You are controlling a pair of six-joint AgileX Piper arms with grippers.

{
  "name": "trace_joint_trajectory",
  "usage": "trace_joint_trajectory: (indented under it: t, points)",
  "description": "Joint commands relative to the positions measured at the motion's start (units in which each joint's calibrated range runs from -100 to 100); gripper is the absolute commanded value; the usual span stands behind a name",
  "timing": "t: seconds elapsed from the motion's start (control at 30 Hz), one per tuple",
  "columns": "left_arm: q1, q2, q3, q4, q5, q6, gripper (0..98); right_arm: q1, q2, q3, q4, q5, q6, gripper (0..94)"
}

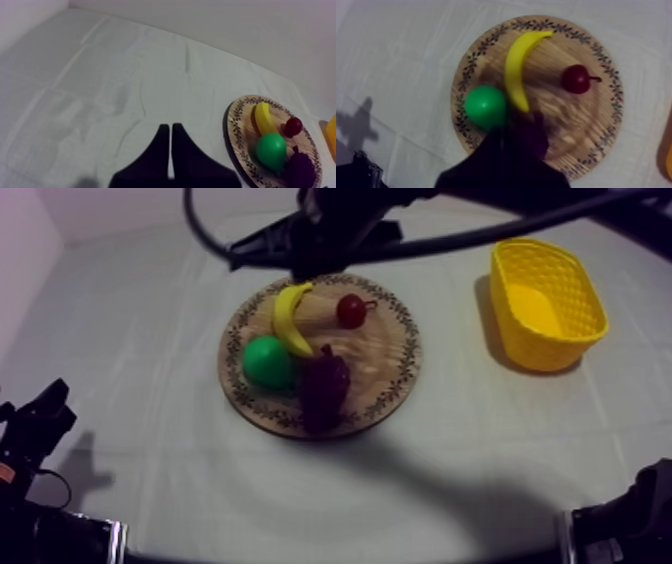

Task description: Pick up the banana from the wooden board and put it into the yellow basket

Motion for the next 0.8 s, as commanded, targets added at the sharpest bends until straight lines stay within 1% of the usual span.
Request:
trace_joint_trajectory:
  t: [0.0, 0.13, 0.4, 0.63, 0.77]
  points:
    - [0.0, 0.0, 0.0, -0.02, 0.0, 0.0, 0.1, -0.3, 3.1, -2.7, -0.3, 0.7, -0.1, 0.3]
    - [0.0, 0.0, 0.0, -0.02, 0.0, 0.0, 0.1, -0.3, 8.5, -8.1, -0.8, 2.0, -0.2, 0.3]
    - [0.0, 0.0, 0.0, -0.02, 0.0, 0.0, 0.1, 1.1, 18.2, -17.0, -1.8, 4.2, -0.2, 0.7]
    - [0.0, 0.0, 0.0, -0.02, 0.0, 0.0, 0.1, 1.9, 23.7, -22.4, -2.0, 5.9, -0.4, 1.3]
    - [0.0, 0.0, 0.0, -0.02, 0.0, 0.0, 0.1, 2.4, 25.1, -23.3, -1.9, 6.1, -0.8, 1.7]
